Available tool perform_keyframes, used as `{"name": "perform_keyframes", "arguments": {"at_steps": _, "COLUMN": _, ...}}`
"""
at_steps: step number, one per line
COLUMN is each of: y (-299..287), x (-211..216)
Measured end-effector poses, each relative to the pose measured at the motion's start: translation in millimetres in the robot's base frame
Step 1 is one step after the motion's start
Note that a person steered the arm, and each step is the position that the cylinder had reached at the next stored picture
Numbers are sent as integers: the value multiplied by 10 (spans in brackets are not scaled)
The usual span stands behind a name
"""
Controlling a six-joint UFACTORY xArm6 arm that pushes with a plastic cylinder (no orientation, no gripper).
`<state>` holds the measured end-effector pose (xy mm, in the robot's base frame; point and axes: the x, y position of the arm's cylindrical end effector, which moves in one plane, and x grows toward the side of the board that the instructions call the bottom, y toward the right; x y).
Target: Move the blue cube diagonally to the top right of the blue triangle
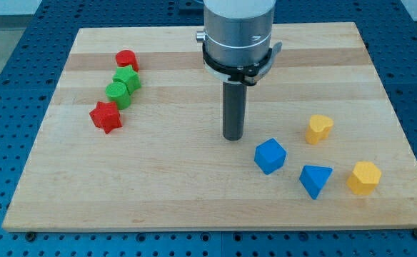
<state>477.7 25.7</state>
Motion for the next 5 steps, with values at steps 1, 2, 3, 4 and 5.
{"name": "perform_keyframes", "arguments": {"at_steps": 1, "y": 131, "x": 131}}
{"name": "perform_keyframes", "arguments": {"at_steps": 2, "y": 160, "x": 283}}
{"name": "perform_keyframes", "arguments": {"at_steps": 3, "y": 226, "x": 336}}
{"name": "perform_keyframes", "arguments": {"at_steps": 4, "y": 392, "x": 396}}
{"name": "perform_keyframes", "arguments": {"at_steps": 5, "y": 550, "x": 396}}
